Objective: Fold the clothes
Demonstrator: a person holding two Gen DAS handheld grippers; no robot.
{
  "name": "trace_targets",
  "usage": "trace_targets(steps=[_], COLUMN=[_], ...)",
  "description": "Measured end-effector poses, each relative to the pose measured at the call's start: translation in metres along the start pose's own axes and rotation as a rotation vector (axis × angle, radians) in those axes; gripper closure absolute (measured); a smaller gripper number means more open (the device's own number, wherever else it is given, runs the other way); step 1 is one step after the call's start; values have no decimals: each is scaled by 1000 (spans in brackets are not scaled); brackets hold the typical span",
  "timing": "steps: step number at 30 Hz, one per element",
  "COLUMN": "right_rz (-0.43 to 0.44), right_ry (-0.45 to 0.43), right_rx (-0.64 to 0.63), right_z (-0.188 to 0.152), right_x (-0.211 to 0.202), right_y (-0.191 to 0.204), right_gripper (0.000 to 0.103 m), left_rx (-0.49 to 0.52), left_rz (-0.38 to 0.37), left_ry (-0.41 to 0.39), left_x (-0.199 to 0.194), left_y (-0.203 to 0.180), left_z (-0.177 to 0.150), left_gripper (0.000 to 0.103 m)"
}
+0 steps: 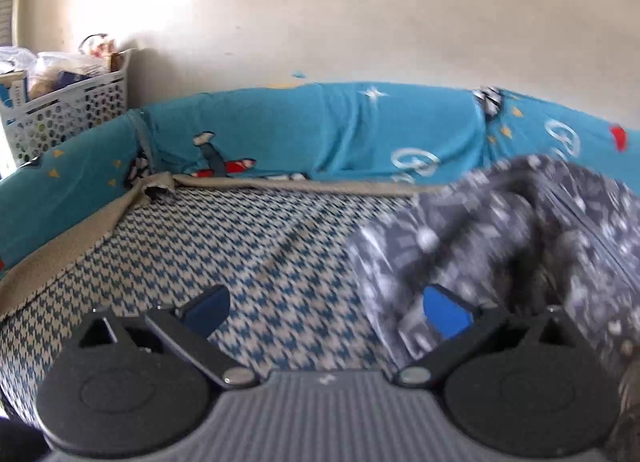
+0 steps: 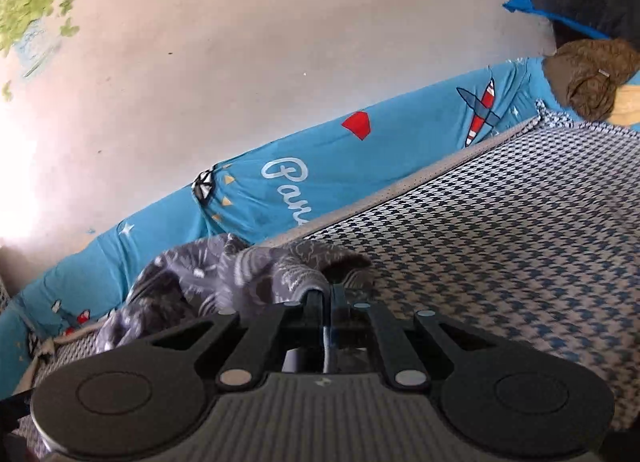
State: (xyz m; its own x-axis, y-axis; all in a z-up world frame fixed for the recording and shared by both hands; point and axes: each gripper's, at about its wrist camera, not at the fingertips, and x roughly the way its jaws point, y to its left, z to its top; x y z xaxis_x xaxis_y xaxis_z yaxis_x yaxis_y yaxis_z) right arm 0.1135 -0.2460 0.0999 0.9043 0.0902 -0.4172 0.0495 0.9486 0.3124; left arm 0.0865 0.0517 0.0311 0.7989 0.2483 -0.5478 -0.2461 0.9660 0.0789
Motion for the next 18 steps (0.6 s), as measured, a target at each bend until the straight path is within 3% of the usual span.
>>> trace_targets(steps=[7,12,18], right_rz=[51,105,58], right_ry=[27,67,48], right_rx=[-102,-168,-278], right_z=[-27,-51,-68], right_x=[-34,-65,-88], right_y=[4,3,18], right_gripper=[98,98,91], left_rx=[52,8,-42], left_rz=[-58,-70,-78], left_ry=[14,45,69], left_x=[-26,-29,-27], left_y=[-6,6,18], left_z=[-26,-31,-26], left_gripper=[0,0,0])
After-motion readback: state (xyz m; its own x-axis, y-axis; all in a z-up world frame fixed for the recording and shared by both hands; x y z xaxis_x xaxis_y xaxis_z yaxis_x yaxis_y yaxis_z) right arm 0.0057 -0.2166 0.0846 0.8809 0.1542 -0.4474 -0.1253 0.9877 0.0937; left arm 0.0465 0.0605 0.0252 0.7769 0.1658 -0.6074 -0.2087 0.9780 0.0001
